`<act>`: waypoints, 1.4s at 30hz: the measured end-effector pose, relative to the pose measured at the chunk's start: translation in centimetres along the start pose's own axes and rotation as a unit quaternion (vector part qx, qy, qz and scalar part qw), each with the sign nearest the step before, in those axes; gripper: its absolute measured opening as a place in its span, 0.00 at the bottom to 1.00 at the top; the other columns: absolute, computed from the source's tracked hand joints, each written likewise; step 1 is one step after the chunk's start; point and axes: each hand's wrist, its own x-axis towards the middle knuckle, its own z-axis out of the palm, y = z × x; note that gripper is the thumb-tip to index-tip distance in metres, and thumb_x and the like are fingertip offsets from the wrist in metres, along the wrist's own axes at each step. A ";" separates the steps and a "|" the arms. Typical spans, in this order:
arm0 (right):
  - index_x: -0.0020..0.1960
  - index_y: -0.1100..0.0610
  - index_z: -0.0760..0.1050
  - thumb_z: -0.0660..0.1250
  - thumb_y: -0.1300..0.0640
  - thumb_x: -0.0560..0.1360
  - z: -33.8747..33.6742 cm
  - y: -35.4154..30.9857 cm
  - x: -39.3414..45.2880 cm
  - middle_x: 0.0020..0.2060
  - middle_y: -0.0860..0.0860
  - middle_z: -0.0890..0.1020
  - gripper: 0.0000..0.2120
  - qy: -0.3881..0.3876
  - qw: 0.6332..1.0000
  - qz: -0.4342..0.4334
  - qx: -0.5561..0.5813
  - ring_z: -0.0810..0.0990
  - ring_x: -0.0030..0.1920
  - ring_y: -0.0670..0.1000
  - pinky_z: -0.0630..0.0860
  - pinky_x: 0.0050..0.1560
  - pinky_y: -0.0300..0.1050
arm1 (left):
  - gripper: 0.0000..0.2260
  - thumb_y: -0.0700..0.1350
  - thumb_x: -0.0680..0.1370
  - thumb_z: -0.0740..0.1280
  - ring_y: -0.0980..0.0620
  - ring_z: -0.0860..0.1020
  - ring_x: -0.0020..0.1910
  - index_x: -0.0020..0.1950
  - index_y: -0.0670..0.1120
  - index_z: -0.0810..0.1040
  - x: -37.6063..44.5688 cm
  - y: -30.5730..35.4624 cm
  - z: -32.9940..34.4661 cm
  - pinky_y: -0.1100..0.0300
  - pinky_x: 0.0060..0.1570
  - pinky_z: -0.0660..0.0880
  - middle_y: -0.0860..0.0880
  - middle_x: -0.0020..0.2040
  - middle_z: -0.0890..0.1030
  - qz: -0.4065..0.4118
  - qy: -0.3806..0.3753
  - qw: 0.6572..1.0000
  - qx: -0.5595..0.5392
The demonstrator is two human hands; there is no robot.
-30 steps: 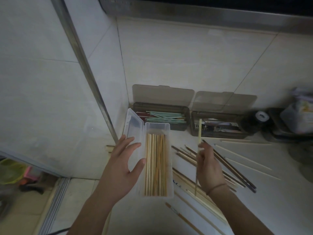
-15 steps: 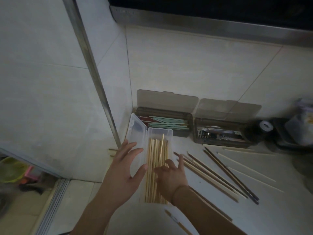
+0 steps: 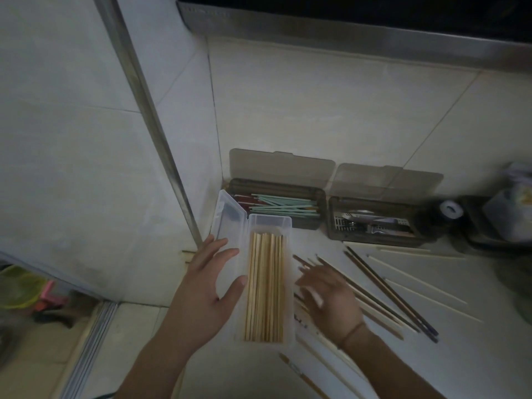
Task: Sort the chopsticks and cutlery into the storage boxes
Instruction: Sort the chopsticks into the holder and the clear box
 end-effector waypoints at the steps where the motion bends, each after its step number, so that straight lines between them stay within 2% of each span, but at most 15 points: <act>1: 0.46 0.52 0.81 0.68 0.62 0.72 -0.7 1.5 -0.4 0.43 0.47 0.82 0.07 0.019 0.998 0.058 -0.019 0.80 0.46 0.48 0.76 0.52 0.41 | 0.26 0.64 0.74 0.57 0.61 0.54 0.75 0.67 0.53 0.73 -0.1 0.0 0.0 0.56 0.71 0.59 0.57 0.72 0.66 0.000 0.000 1.000 0.000; 4: 0.50 0.54 0.82 0.69 0.63 0.73 -2.4 6.0 -1.7 0.45 0.52 0.83 0.08 -0.032 0.957 0.274 -0.085 0.81 0.47 0.53 0.76 0.50 0.42 | 0.25 0.63 0.74 0.58 0.61 0.54 0.76 0.67 0.53 0.73 -0.1 0.1 0.0 0.58 0.71 0.58 0.57 0.72 0.66 0.003 -0.002 1.000 0.003; 6: 0.50 0.55 0.82 0.67 0.63 0.74 -3.0 8.0 -2.7 0.46 0.53 0.82 0.08 -0.082 0.931 0.340 -0.107 0.81 0.48 0.55 0.75 0.48 0.42 | 0.24 0.62 0.74 0.59 0.61 0.54 0.76 0.67 0.53 0.73 -0.1 0.2 0.1 0.59 0.70 0.57 0.58 0.72 0.66 0.008 -0.002 1.000 0.004; 8: 0.49 0.54 0.82 0.66 0.63 0.75 -3.1 9.0 -3.5 0.44 0.53 0.81 0.08 -0.121 0.922 0.350 -0.116 0.81 0.46 0.56 0.73 0.43 0.40 | 0.24 0.62 0.74 0.59 0.62 0.53 0.76 0.67 0.54 0.73 0.0 0.3 0.2 0.61 0.69 0.56 0.58 0.72 0.66 0.009 -0.003 1.000 0.007; 10: 0.49 0.52 0.81 0.65 0.60 0.76 -2.8 9.2 -4.1 0.45 0.52 0.81 0.08 -0.148 0.915 0.352 -0.131 0.80 0.45 0.55 0.75 0.43 0.42 | 0.24 0.62 0.74 0.59 0.62 0.53 0.76 0.67 0.54 0.73 0.0 0.4 0.2 0.60 0.69 0.56 0.58 0.72 0.66 0.009 -0.003 1.000 0.008; 14: 0.50 0.50 0.80 0.63 0.59 0.77 -2.2 9.1 -4.7 0.45 0.50 0.80 0.08 -0.125 0.915 0.352 -0.151 0.79 0.44 0.53 0.79 0.43 0.47 | 0.24 0.62 0.74 0.59 0.61 0.54 0.76 0.67 0.53 0.74 0.0 0.6 0.2 0.60 0.69 0.56 0.57 0.72 0.67 0.008 0.000 1.000 0.012; 22: 0.56 0.44 0.77 0.60 0.57 0.78 -1.3 8.3 -5.8 0.50 0.49 0.80 0.12 -0.133 0.879 0.432 -0.152 0.78 0.50 0.52 0.73 0.43 0.43 | 0.25 0.64 0.74 0.58 0.62 0.53 0.75 0.67 0.55 0.72 -0.1 0.7 0.2 0.61 0.69 0.55 0.58 0.72 0.66 -0.002 -0.002 1.000 0.020; 24: 0.54 0.44 0.76 0.61 0.58 0.77 -1.3 8.1 -5.9 0.50 0.48 0.79 0.12 -0.129 0.875 0.439 -0.160 0.77 0.50 0.52 0.72 0.44 0.43 | 0.25 0.64 0.74 0.57 0.63 0.52 0.76 0.67 0.55 0.72 -0.1 0.7 0.2 0.61 0.69 0.55 0.59 0.72 0.65 -0.002 -0.002 1.000 0.020; 28: 0.46 0.45 0.73 0.63 0.57 0.75 -1.5 7.6 -5.2 0.50 0.48 0.79 0.06 -0.169 0.849 0.457 -0.203 0.73 0.52 0.50 0.73 0.47 0.43 | 0.26 0.65 0.74 0.57 0.62 0.52 0.76 0.67 0.55 0.72 -0.1 0.8 0.3 0.60 0.69 0.55 0.59 0.72 0.65 0.004 -0.002 1.000 0.019; 30: 0.50 0.45 0.74 0.65 0.56 0.74 -1.2 7.0 -5.0 0.54 0.47 0.76 0.08 -0.183 0.835 0.468 -0.226 0.72 0.57 0.49 0.71 0.48 0.43 | 0.26 0.64 0.74 0.57 0.61 0.53 0.76 0.67 0.55 0.72 -0.1 0.8 0.3 0.59 0.69 0.56 0.59 0.72 0.66 0.004 0.000 1.000 0.015; 33: 0.56 0.46 0.73 0.61 0.58 0.75 -0.6 6.1 -5.3 0.56 0.47 0.74 0.12 -0.177 0.831 0.470 -0.239 0.72 0.58 0.48 0.70 0.49 0.43 | 0.25 0.64 0.74 0.58 0.61 0.53 0.76 0.67 0.54 0.72 -0.1 0.8 0.3 0.58 0.70 0.56 0.59 0.72 0.66 0.005 0.003 1.000 0.006; 36: 0.49 0.46 0.73 0.59 0.58 0.76 -1.7 5.5 -4.6 0.49 0.47 0.78 0.08 -0.125 0.858 0.447 -0.221 0.75 0.50 0.50 0.70 0.45 0.42 | 0.25 0.63 0.74 0.59 0.61 0.53 0.76 0.67 0.54 0.73 -0.1 0.8 0.1 0.58 0.70 0.56 0.58 0.72 0.66 0.007 -0.001 1.000 -0.007; 38: 0.42 0.48 0.69 0.59 0.60 0.77 -3.0 4.8 -3.1 0.39 0.48 0.78 0.09 -0.033 0.891 0.438 -0.115 0.75 0.39 0.49 0.70 0.38 0.42 | 0.24 0.62 0.74 0.60 0.61 0.53 0.76 0.67 0.53 0.73 -0.1 0.7 0.1 0.57 0.71 0.57 0.58 0.72 0.66 0.008 -0.003 1.000 -0.013; 40: 0.45 0.47 0.66 0.59 0.62 0.78 -4.5 3.6 -0.9 0.34 0.47 0.76 0.10 0.067 0.904 0.422 0.015 0.75 0.35 0.47 0.66 0.33 0.39 | 0.24 0.62 0.74 0.59 0.60 0.53 0.76 0.67 0.53 0.73 -0.1 0.7 0.1 0.56 0.71 0.57 0.57 0.73 0.66 0.007 -0.003 1.000 -0.012; 42: 0.49 0.42 0.65 0.60 0.63 0.78 -5.7 2.0 1.5 0.36 0.48 0.77 0.14 0.147 0.899 0.396 0.113 0.77 0.32 0.47 0.69 0.28 0.37 | 0.25 0.62 0.74 0.59 0.61 0.53 0.76 0.67 0.53 0.73 -0.1 0.7 0.2 0.57 0.71 0.57 0.58 0.73 0.66 0.008 -0.002 1.000 -0.013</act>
